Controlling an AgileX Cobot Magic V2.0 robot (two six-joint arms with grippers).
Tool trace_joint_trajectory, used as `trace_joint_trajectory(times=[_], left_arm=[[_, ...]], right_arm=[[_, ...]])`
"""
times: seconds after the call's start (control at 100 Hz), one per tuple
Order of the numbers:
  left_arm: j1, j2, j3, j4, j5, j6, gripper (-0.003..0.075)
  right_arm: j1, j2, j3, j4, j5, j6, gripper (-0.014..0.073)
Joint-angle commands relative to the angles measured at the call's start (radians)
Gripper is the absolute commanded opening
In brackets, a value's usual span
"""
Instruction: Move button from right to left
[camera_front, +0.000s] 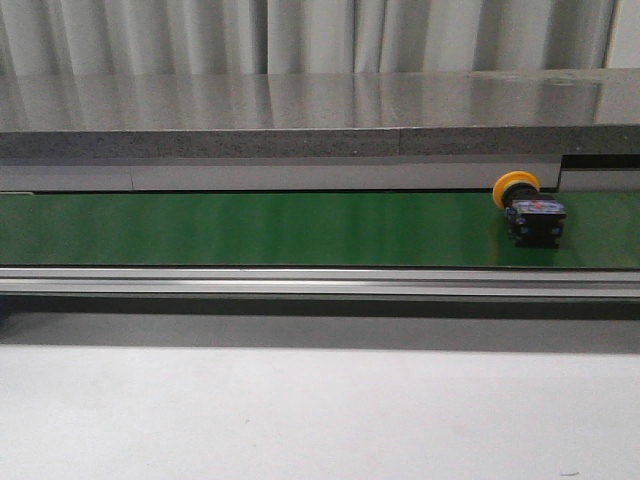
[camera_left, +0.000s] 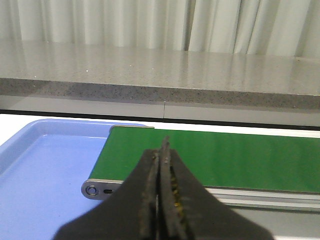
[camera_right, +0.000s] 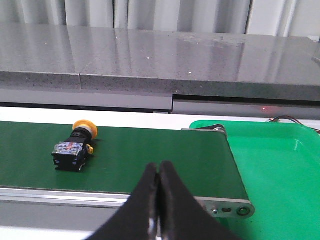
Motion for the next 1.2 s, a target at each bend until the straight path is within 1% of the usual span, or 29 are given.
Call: trace_joint_trajectory(times=[0.0,0.19,0.29,0.39,0.82,0.89,1.02,1.1,1.19], left_arm=[[-0.001,-0.030,0.045,-0.001,-0.074,-0.007,-0.0020],[-0.001,-0.030,0.045,-0.001,-0.074,-0.007,-0.0020],[-0.001,-0.030,0.045,-0.001,-0.074,-0.007,-0.0020],[-0.001,-0.030,0.045,-0.001,-0.074,-0.007,-0.0020],[-0.001,-0.030,0.045,-0.001,-0.078,-0.007,-0.0020],[-0.001,-0.030,0.045,0.003,-0.089,-0.007,-0.0020],[-0.001,-0.030,0.035,0.003,-0.154,-0.007,-0.0020],[-0.001,-0.020,-0.002,0.003,-0.138,-0.007,-0.0020],[-0.001,0.018,-0.071,0.003,-0.070,-0.007,-0.0020]], right_arm=[[0.000,-0.013,-0.021,-0.006,-0.095,0.001,-0.0067],[0.000,-0.013,-0.021,-0.006,-0.137,0.001,-0.0067],[0.000,-0.013,-0.021,-0.006,-0.205,0.001,-0.0067],[0.000,-0.013,-0.021,-0.006,-0.237,0.001,-0.0067],[0.000,-0.013,-0.021,-0.006,-0.236,0.001,-0.0067],[0.000,-0.013,-0.021,-0.006,-0.236,0.001,-0.0067],[0.000,-0.013,-0.021,-0.006,-0.236,0.001,-0.0067],[0.000,-0.013,-0.021,-0.006,-0.236,0.001,-0.0067],[0.000,-0.013,-0.021,-0.006,-0.236,0.001,-0.0067]])
